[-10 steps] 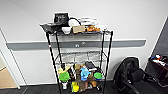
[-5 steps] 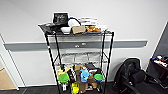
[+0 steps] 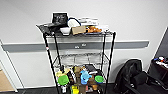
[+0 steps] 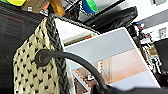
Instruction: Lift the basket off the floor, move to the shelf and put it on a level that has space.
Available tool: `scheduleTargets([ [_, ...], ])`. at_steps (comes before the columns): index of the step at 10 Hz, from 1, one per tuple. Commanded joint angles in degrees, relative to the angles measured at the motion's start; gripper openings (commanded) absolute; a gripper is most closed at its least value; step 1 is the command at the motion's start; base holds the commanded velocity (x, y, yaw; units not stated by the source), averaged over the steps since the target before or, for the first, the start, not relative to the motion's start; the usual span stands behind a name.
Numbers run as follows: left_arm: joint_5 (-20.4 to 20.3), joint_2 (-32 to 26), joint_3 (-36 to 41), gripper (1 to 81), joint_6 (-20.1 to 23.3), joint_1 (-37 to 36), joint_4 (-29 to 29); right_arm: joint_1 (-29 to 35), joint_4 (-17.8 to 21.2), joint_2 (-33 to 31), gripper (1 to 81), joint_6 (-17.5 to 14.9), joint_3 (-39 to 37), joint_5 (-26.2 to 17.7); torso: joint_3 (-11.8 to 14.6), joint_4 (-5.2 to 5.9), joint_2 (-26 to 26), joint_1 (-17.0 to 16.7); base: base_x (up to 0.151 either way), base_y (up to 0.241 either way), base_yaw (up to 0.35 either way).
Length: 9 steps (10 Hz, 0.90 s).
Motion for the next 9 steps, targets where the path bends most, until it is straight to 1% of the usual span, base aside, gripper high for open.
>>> scheduleTargets([
  [1, -4.6, -1.0, 4.9, 1.0, 0.7, -5.9, 0.0, 7.1, -0.7, -1.7, 1.0, 0.4, 6.7, 0.1, 0.0, 0.00, 0.0, 0.0, 0.112, 0.000, 0.000],
  [3, -4.7, -1.9, 6.5, 1.0, 0.9, -5.9, 0.1, 7.1, -0.7, -2.4, 1.0, 0.4, 7.9, 1.2, 0.0, 0.00, 0.0, 0.0, 0.112, 0.000, 0.000],
  [8, -4.7, -2.3, 7.6, 1.0, 0.9, -5.8, 0.1, 6.9, -0.8, -2.4, 1.0, 0.4, 8.2, 1.3, 0.0, 0.00, 0.0, 0.0, 0.112, 0.000, 0.000],
  [9, -5.2, -2.5, 8.0, 1.0, 0.9, -5.8, 0.1, 6.9, -0.8, -2.5, 1.0, 0.4, 8.4, 1.3, 0.0, 0.00, 0.0, 0.0, 0.112, 0.000, 0.000],
])
